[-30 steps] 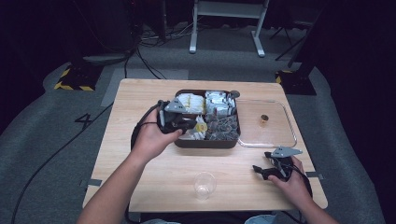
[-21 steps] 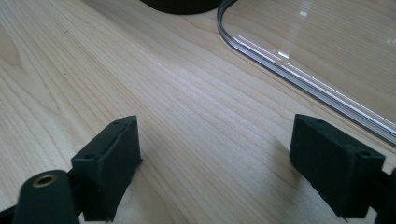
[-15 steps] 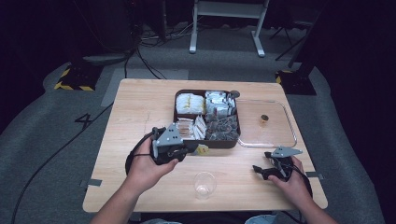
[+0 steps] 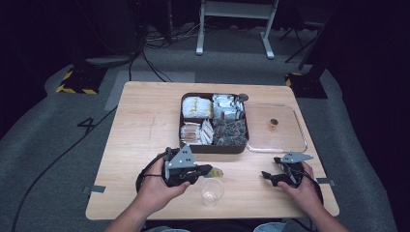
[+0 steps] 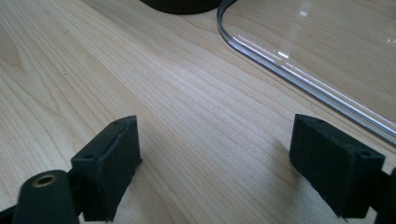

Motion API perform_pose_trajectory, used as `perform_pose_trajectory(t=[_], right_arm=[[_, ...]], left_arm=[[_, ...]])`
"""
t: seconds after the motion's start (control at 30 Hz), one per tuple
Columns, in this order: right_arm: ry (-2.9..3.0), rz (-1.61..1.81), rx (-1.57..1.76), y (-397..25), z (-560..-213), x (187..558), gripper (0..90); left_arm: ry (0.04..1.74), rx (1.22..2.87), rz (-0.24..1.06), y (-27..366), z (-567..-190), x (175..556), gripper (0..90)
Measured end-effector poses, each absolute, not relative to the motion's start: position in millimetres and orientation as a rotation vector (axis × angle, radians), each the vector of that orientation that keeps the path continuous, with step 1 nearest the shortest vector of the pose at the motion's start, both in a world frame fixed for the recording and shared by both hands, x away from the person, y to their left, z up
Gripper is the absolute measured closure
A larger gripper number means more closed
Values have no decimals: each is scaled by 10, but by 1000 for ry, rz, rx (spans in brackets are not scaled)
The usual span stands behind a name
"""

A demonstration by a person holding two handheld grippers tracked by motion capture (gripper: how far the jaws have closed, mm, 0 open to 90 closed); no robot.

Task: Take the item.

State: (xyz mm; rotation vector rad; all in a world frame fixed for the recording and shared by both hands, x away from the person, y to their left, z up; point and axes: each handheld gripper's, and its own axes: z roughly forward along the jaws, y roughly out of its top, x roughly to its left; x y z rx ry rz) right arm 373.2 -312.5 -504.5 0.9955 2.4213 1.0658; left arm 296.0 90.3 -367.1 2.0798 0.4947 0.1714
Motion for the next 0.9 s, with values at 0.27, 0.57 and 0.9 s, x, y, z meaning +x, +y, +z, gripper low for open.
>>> perform_pose_trajectory(t=[0.27,0.57,0.9], right_arm=[[2421,1065,995,-3125,-5045,3732,165],[2421,1066,995,-3125,-5045,3732,165],[2421,1066,995,-3125,-5045,3732,165]], left_arm=[[447,2092,121,776,-3811,2908,900],[447,2114,48,667,-4043,2920,900],[459,2126,52,673,-4134,2925,900]])
